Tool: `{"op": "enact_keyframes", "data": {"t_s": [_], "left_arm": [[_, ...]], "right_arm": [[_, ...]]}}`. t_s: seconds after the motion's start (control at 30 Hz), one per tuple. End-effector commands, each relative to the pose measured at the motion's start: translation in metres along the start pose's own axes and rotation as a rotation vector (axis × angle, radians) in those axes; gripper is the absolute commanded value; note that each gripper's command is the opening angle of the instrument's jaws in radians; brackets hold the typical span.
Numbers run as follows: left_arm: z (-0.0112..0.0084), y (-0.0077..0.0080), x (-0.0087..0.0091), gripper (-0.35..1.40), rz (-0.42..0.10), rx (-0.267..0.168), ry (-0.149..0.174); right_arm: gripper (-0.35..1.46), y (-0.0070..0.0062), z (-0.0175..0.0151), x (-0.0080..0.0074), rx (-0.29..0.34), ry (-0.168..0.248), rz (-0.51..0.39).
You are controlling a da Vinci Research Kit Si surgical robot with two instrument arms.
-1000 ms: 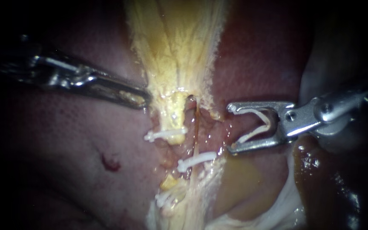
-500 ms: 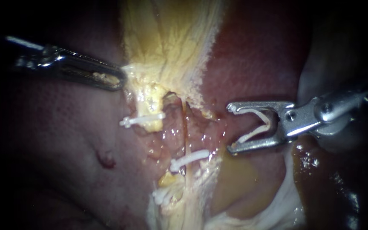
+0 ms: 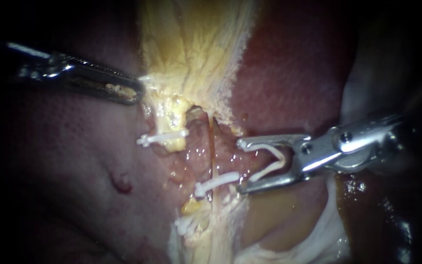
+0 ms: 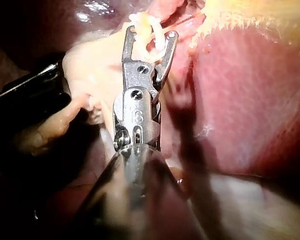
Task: Clipping second clip right tube
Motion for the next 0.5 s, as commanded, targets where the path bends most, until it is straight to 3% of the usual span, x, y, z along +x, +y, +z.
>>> {"op": "enact_keyframes", "data": {"t_s": [0.03,0.33,0.5], "left_arm": [[0.0,0.0,0.0,-0.35,0.0,0.0,0.0],[0.0002,0.0,0.0001,-0.35,0.001,-0.001,0.0],[0.0002,0.0,0.0002,-0.35,0.001,-0.001,0.0]], "right_arm": [[0.5,0.0001,0.0004,-0.0003,0.003,0.0,0.01],[0.5,0.0023,0.0036,-0.0043,0.023,-0.001,0.081],[0.5,0.0032,0.0038,-0.0054,0.022,-0.001,0.096]]}}
